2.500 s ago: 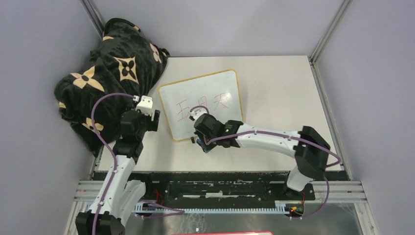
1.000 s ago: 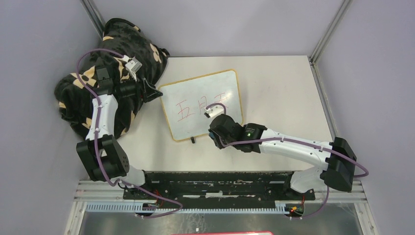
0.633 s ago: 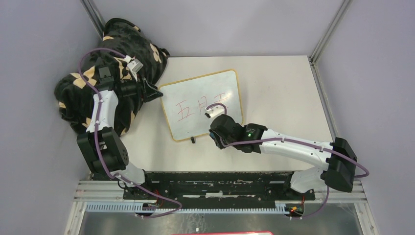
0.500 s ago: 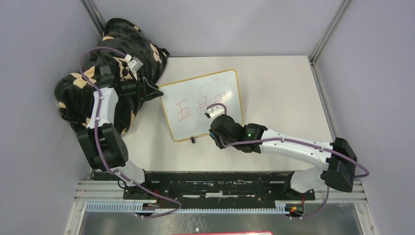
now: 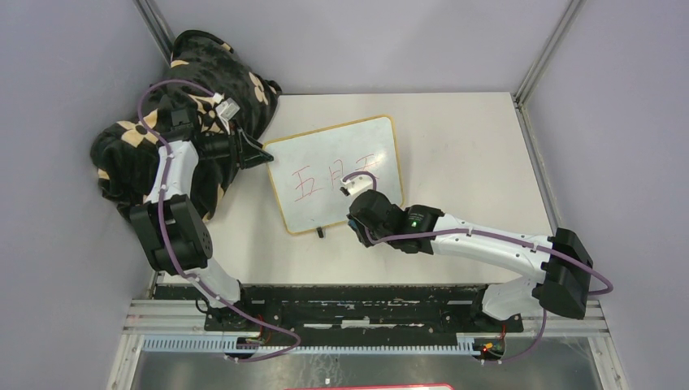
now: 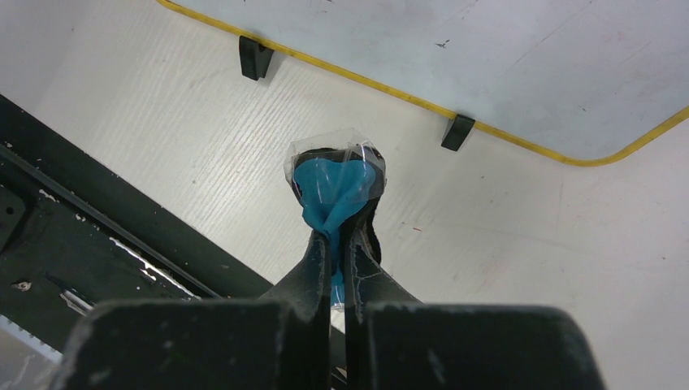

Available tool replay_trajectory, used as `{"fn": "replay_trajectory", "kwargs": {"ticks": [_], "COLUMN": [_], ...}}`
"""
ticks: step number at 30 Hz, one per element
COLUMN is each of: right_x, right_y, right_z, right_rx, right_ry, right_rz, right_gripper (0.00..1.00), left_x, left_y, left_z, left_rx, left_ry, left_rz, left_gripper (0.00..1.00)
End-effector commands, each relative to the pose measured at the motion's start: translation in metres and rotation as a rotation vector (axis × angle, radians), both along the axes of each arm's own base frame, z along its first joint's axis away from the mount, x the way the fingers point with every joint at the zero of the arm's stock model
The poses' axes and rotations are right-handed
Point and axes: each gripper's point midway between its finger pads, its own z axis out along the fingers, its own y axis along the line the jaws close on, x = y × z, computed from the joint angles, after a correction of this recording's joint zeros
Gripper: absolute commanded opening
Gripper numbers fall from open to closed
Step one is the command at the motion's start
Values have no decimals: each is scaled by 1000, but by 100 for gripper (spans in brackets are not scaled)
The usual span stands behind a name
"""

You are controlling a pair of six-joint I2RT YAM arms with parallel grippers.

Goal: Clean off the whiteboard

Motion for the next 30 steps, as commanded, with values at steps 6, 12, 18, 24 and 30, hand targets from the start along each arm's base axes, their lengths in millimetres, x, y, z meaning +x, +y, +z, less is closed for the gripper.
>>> {"fn": "replay_trajectory", "kwargs": {"ticks": [6,12,18,24,30], "right_x": [4,5,5,6,6], "right_y": [0,-2,-3,-3,-4], "right_z": [10,11,11,10,8], "right_rx": [26,21,21,18,14], "right_ry": [-37,-41,-45,-45,-43], "right_rz": [-17,-22,-25,-31,-36], "right_gripper": [1,1,1,1,1], "left_x": [5,6,5,2,-11], "left_y": [-19,-24,-25,-25,-28], "left_z": [12,10,9,7,6], "left_rx": [0,0,-3,-4,-17], "left_ry": [-68,-57,-44,-31,-2], "left_rz": [-76,-100,-121,-144,-201], "left_gripper": [65,63,57,47,36]}}
